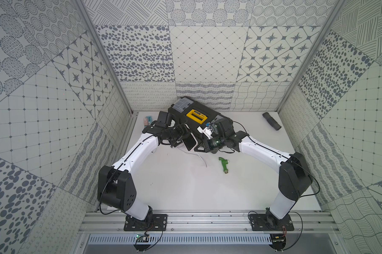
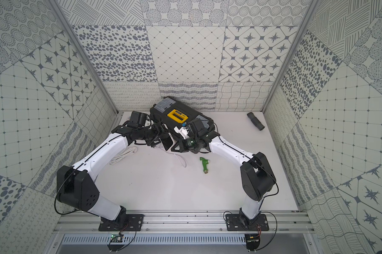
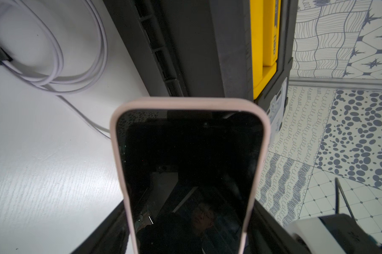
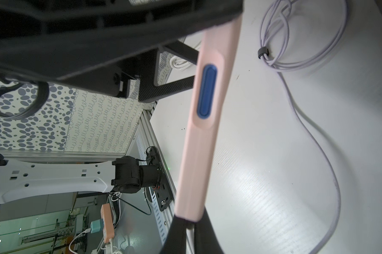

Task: Plug the charging cable into the phone
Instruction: Insert the charging cable into the phone, then place the phone at the center of the board.

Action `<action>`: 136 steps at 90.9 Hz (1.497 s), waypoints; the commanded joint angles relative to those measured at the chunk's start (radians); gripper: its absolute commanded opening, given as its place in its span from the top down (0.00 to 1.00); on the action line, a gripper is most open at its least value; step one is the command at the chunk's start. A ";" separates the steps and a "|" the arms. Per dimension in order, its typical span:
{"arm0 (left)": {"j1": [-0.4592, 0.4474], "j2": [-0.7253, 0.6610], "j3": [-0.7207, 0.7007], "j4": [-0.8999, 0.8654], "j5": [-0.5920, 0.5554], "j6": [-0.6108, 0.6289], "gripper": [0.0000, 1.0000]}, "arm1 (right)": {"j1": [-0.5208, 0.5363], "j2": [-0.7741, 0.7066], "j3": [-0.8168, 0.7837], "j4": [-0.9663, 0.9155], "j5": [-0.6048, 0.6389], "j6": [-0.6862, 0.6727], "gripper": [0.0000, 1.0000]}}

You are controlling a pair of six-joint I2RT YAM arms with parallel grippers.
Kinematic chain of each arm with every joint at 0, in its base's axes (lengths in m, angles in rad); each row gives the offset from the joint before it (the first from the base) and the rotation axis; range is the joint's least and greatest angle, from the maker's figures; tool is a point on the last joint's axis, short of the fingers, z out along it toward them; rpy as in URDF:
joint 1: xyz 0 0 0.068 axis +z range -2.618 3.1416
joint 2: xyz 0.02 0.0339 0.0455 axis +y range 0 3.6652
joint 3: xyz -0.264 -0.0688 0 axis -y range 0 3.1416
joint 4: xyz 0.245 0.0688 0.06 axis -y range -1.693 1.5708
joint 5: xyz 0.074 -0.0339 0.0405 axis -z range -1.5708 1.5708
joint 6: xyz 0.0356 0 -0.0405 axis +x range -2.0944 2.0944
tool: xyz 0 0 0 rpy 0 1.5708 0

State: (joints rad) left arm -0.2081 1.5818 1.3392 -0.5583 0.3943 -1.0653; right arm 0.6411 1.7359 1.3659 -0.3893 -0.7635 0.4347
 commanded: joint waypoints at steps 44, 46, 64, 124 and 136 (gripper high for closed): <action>0.021 -0.023 -0.031 -0.302 -0.086 0.051 1.00 | -0.064 -0.102 0.035 0.091 0.138 -0.082 0.03; 0.023 -0.027 -0.040 -0.302 -0.106 0.043 1.00 | -0.068 -0.110 0.031 0.085 0.145 -0.086 0.03; 0.028 -0.016 -0.103 -0.288 -0.280 -0.010 1.00 | -0.087 -0.192 0.016 0.001 0.275 -0.159 0.03; 0.025 0.194 -0.125 -0.197 -0.353 -0.059 1.00 | -0.195 -0.375 -0.080 -0.053 0.399 -0.132 0.03; 0.020 0.219 -0.129 -0.196 -0.369 -0.056 1.00 | -0.219 -0.401 -0.093 -0.053 0.406 -0.114 0.03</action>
State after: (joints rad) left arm -0.1905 1.7748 1.2011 -0.7727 0.0612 -1.1263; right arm 0.4400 1.3724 1.2881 -0.4644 -0.3805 0.2951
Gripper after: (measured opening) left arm 0.775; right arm 0.968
